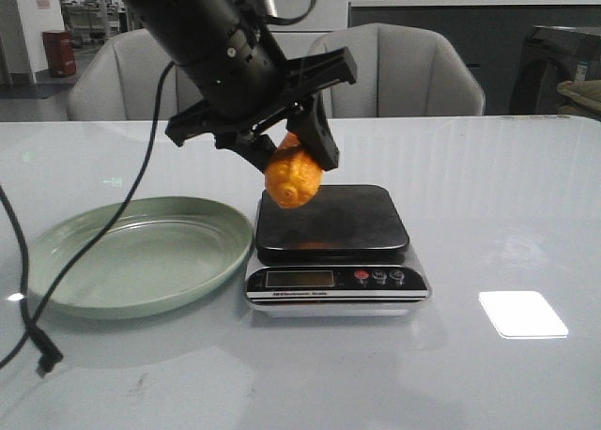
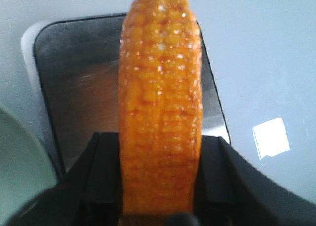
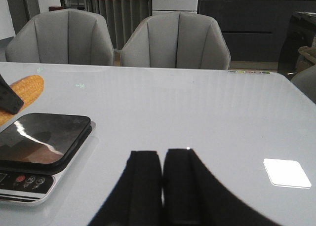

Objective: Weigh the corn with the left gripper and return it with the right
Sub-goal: 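Lift the corn with the left gripper and carry it onto the scale, then open the left gripper to release the corn and raise it away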

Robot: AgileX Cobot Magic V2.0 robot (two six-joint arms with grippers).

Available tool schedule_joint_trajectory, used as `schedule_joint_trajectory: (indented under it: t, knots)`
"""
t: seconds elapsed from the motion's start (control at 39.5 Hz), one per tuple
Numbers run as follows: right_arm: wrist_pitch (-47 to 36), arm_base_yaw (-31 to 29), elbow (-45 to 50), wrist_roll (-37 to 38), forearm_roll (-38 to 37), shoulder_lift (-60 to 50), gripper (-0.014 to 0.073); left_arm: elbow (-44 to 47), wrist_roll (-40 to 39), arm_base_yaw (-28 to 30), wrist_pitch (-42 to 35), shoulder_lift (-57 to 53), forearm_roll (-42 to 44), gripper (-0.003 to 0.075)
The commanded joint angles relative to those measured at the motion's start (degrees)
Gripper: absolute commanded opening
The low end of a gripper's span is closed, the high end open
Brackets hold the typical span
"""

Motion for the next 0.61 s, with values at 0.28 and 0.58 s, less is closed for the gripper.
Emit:
schedule_joint_trajectory:
  t: [0.28, 0.58]
  knots:
    - [-4.9, -0.4, 0.6, 0.0, -0.8, -1.1, 0.0169, -4.6, 0.2, -0.9, -3.5, 2.6, -5.6, 0.0358]
    - [-4.9, -0.4, 0.6, 0.0, -0.8, -1.1, 0.0169, -5.2, 0.2, -1.6, -2.9, 2.2, -5.7, 0.0538]
